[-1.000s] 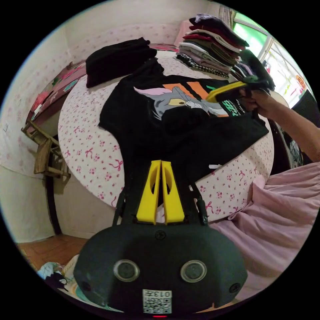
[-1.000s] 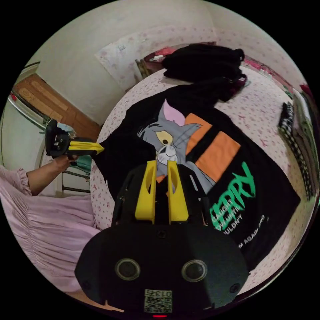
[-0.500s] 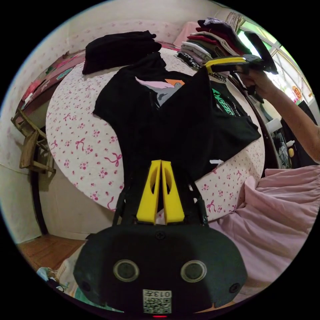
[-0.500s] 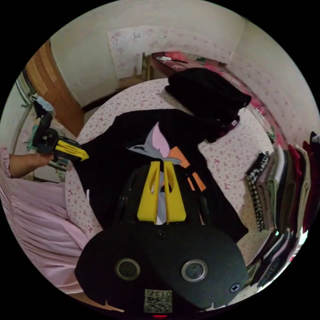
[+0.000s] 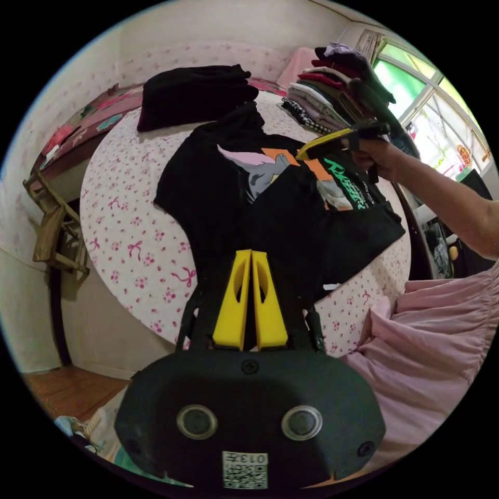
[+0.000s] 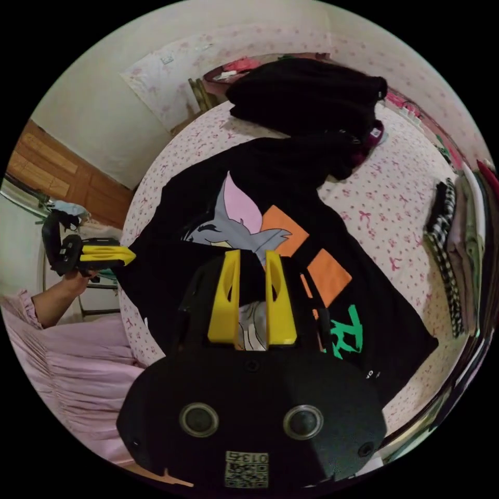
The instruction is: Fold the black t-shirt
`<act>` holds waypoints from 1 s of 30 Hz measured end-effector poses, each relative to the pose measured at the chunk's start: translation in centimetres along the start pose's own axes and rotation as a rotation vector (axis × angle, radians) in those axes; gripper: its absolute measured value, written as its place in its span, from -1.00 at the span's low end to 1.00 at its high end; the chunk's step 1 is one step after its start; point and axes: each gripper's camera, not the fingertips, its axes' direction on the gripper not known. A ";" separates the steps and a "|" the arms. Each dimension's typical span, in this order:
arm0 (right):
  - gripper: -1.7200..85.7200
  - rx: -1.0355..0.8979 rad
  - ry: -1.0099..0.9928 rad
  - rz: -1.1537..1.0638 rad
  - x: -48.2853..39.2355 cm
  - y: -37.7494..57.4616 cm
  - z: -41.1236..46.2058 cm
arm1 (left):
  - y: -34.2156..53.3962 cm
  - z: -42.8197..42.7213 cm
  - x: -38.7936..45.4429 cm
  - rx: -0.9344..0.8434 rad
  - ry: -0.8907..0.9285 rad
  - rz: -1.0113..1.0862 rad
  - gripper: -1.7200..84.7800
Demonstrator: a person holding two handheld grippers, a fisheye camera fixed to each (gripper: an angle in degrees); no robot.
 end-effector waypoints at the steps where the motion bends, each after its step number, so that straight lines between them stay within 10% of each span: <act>1: -0.78 -0.044 -0.009 -0.010 -0.4 -0.9 1.3 | -0.7 0.5 0.2 -0.020 -0.024 0.026 -0.97; 5: -0.86 -0.159 -0.012 -0.064 -1.5 -2.3 3.9 | -2.0 2.6 0.3 -0.103 -0.065 0.067 -0.97; 13: -0.91 0.194 0.076 -0.463 -9.9 6.3 -4.3 | -1.9 2.8 -1.2 -0.092 -0.025 -0.027 -0.97; 19: -0.93 -0.024 0.275 -0.667 -16.5 16.9 2.6 | -1.3 3.0 -2.5 -0.059 0.026 -0.089 -0.97; 30: -0.77 0.103 -0.086 -0.116 -8.3 14.9 0.5 | -0.4 1.2 -2.8 -0.015 -0.014 -0.082 -0.97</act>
